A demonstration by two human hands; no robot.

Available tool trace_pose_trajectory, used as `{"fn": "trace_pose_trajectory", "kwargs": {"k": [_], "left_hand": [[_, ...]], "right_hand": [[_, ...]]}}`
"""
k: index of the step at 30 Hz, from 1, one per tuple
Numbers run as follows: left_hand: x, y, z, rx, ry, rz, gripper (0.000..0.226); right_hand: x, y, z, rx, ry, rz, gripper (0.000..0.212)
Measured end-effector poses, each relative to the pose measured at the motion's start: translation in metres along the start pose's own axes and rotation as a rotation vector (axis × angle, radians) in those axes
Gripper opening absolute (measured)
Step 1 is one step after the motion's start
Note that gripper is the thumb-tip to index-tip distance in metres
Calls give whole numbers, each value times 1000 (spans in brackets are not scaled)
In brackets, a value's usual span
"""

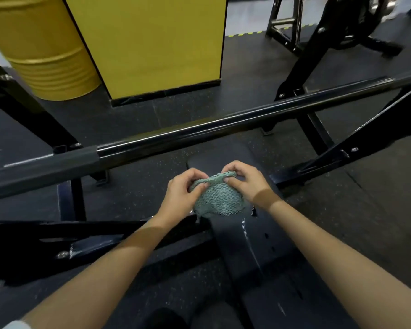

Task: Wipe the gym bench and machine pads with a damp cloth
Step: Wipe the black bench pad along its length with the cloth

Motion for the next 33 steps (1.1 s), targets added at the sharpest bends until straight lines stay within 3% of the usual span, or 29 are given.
{"fn": "trace_pose_trajectory", "kwargs": {"k": [3,8,15,20,24,28,33], "left_hand": [[0,-21,34,59,-40,-5,15],[3,-57,81,129,-89,-75,13],[17,-93,130,203,-86,-192,15],[15,-124,146,207,-182,-234,16],[11,-125,172,181,-436,-136,42],[10,-118,194,93,-543,4,51],[18,-121,202,50,-564,68,55]], "right_hand": [[21,-28,-25,-35,5,-13,13],[50,-75,-59,-63,36,-65,12],[73,-125,-95,-109,195,-121,16],[68,-166,-101,-71,350,-156,7],[72,-174,-115,-6,579,-125,47],[93,-164,-123,-235,645,-72,46],[117,-161,-120,-216,766,139,52]]}}
Point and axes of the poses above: each hand's wrist, its own y-axis away from the middle knuckle, its own x-axis out of the palm, z = x × y, the point moved 1 cm from there along -y, towards the middle knuckle, and after that the axes turned 11 degrees about y, right-handed, at the moved point
